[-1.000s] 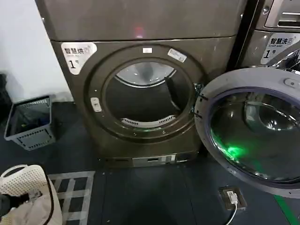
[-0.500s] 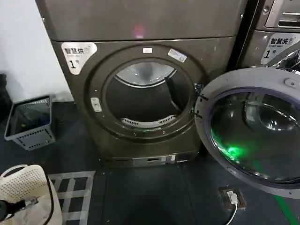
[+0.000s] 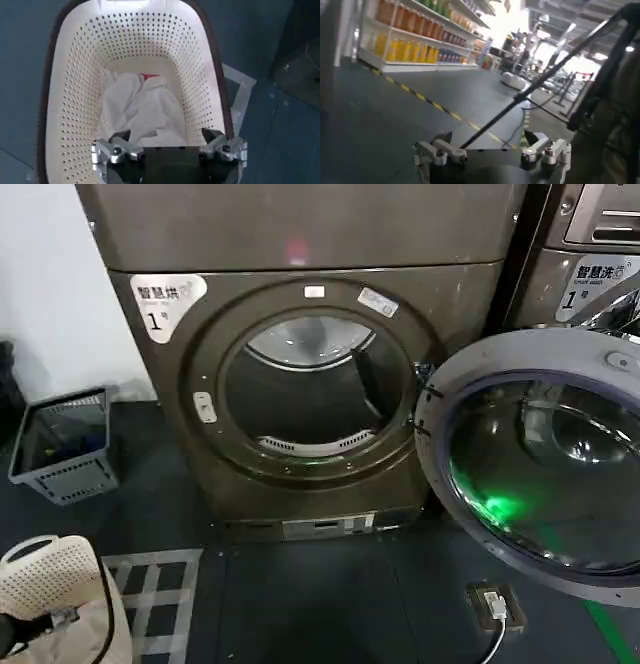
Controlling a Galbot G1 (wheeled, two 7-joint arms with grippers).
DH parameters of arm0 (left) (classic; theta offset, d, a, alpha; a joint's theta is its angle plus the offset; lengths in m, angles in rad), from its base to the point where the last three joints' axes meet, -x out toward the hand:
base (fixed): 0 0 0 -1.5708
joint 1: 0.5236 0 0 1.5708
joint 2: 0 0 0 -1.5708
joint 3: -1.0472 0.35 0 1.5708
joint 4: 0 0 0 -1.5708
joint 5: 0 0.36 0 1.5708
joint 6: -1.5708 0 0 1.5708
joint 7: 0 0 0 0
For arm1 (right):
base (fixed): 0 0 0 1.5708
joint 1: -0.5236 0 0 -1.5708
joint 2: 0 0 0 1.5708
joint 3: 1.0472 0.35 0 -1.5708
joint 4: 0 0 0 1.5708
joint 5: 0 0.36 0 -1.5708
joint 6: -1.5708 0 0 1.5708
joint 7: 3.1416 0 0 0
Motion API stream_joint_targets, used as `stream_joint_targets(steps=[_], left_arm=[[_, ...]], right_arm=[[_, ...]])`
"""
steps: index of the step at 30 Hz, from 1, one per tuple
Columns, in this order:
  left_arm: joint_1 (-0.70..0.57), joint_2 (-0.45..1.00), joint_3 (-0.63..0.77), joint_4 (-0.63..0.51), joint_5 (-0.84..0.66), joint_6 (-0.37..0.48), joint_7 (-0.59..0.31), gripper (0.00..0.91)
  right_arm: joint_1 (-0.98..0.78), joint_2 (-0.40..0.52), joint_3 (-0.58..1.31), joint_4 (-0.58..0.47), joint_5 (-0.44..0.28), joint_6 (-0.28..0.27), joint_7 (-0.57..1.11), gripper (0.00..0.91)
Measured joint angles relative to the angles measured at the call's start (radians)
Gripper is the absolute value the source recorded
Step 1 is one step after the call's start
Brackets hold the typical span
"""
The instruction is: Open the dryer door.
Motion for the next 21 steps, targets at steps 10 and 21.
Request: stream_joint_targets(steps=[10,21], left_arm=[[0.002,0.001,-0.003,0.002,-0.009,0.000,0.000,0.907],[0.007,-0.002,-0.007,0.003,-0.009,0.000,0.000,0.907]], right_arm=[[0.009,0.001,0.005,0.008,0.007,-0.026,0.032,0.907],[0.014,0.001,0.004,0.003,0.005,-0.020,0.034,0.907]])
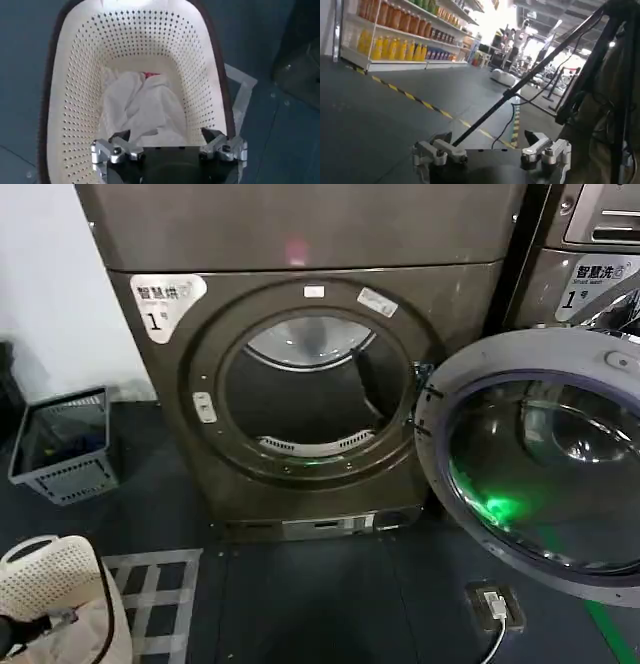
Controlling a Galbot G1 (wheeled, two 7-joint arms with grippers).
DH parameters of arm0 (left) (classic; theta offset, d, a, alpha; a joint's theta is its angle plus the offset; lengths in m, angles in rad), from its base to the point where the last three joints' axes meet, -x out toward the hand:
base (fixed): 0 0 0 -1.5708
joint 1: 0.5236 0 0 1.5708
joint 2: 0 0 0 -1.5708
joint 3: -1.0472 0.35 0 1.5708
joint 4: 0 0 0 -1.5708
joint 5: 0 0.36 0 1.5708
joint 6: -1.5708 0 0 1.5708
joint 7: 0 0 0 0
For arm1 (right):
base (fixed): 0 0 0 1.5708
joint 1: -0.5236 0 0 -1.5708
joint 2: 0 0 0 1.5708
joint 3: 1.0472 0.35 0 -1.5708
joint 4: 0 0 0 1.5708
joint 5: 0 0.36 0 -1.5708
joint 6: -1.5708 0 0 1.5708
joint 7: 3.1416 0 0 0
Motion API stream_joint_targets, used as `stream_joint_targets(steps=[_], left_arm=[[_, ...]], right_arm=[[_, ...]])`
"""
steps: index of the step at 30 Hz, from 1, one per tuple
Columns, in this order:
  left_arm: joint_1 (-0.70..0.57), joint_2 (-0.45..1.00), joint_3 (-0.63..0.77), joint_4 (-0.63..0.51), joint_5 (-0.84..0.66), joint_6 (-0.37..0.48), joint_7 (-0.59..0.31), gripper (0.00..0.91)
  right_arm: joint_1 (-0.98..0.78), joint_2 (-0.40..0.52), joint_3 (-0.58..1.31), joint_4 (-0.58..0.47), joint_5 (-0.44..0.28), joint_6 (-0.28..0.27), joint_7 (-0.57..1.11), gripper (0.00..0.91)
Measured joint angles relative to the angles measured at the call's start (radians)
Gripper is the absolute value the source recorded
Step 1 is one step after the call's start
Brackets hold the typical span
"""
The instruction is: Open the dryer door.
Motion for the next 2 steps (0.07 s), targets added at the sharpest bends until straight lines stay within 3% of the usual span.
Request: stream_joint_targets(steps=[2], left_arm=[[0.000,0.000,0.000,0.000,0.000,0.000,0.000,0.907]], right_arm=[[0.000,0.000,0.000,-0.003,-0.002,0.004,0.000,0.907]])
